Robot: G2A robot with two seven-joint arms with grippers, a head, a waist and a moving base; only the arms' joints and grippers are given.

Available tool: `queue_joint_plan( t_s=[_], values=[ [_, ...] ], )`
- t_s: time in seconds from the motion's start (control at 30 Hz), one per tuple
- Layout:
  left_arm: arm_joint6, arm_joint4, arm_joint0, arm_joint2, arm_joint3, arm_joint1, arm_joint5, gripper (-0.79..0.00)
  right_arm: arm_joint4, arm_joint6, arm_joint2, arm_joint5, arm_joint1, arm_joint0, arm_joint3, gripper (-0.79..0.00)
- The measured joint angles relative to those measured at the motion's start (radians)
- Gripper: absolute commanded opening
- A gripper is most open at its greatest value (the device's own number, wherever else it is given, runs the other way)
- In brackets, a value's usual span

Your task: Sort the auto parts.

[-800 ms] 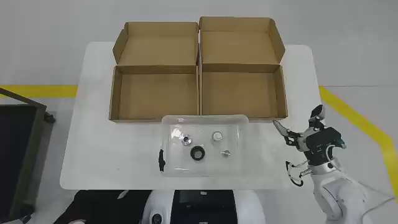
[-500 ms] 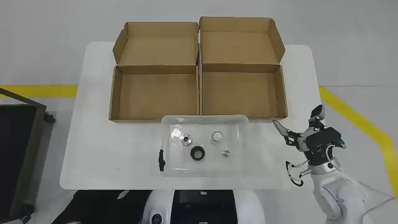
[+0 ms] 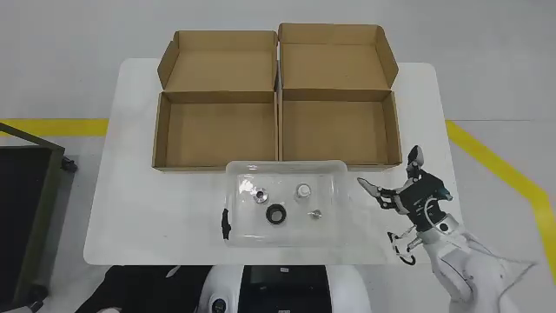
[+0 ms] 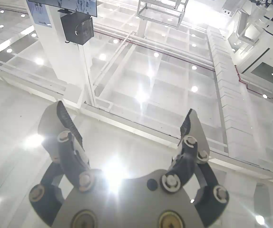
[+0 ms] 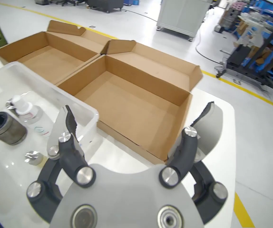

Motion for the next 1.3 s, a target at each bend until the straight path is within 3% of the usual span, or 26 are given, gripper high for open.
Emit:
queue_joint_plan(
  t_s=[0.5,0.8,1.27,1.3],
  values=[
    [0.0,0.0,0.0,0.0,0.0,0.0,0.0,0.0,-0.137,0.078,-0.217,-0.202,0.019,0.046,-0.079,0.0],
    [0.0,0.0,0.0,0.0,0.0,0.0,0.0,0.0,-0.175,0.167,-0.321,-0.205,0.022,0.116,-0.012,0.0],
    [0.0,0.0,0.0,0.0,0.0,0.0,0.0,0.0,-0.157,0.298,-0.38,-0.167,0.026,0.21,0.085,0.0],
    [0.0,0.0,0.0,0.0,0.0,0.0,0.0,0.0,-0.154,0.304,-0.383,-0.166,0.027,0.215,0.093,-0.043]
  ],
)
